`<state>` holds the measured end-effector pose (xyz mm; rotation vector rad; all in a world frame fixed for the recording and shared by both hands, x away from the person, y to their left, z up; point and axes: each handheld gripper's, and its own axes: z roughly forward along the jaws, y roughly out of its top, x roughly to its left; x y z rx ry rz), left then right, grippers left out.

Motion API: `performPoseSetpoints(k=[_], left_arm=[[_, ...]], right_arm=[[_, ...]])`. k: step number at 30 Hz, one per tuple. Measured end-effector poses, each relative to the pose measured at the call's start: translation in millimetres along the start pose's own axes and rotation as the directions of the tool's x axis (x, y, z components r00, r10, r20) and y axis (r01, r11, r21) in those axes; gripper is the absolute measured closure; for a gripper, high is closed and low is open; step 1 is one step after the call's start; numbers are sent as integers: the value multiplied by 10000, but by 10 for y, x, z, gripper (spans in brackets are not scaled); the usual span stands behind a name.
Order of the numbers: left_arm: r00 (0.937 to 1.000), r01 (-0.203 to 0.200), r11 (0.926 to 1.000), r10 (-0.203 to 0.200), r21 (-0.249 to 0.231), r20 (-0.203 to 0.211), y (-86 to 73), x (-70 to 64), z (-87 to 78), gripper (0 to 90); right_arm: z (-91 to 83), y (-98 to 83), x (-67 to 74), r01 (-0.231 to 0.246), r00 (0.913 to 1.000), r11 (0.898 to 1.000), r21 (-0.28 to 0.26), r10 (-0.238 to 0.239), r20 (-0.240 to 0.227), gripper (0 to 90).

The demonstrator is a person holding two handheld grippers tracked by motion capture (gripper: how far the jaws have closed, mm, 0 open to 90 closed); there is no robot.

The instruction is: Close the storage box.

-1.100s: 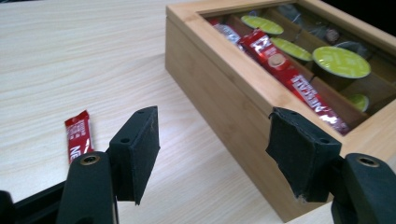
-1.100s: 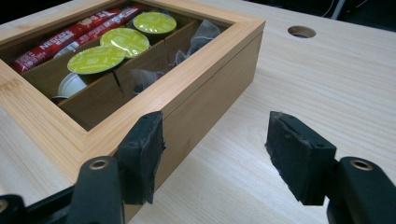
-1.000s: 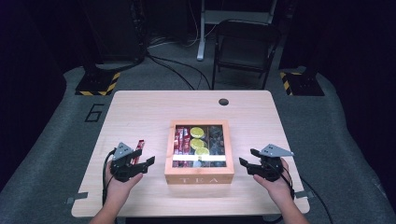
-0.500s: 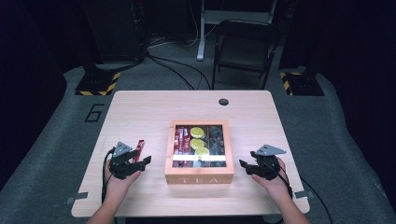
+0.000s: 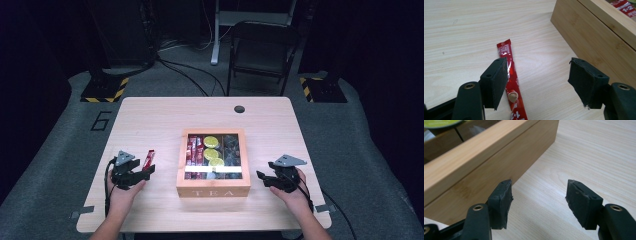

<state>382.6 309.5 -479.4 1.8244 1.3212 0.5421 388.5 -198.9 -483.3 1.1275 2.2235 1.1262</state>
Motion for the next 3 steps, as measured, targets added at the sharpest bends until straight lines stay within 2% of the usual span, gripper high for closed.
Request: performPoseSetpoints(k=[2,3], left_arm=[[10000,5,10000,-5,-15,-36,2,7,-5,308],[10000,-9,10000,10,32,-70,3,15,-13,305]], right_arm=[[-45,24,26,-52,9998,9996,-289,46,-191,368],[-83,47,51,-117,9988,9982,-589,89,-474,359]])
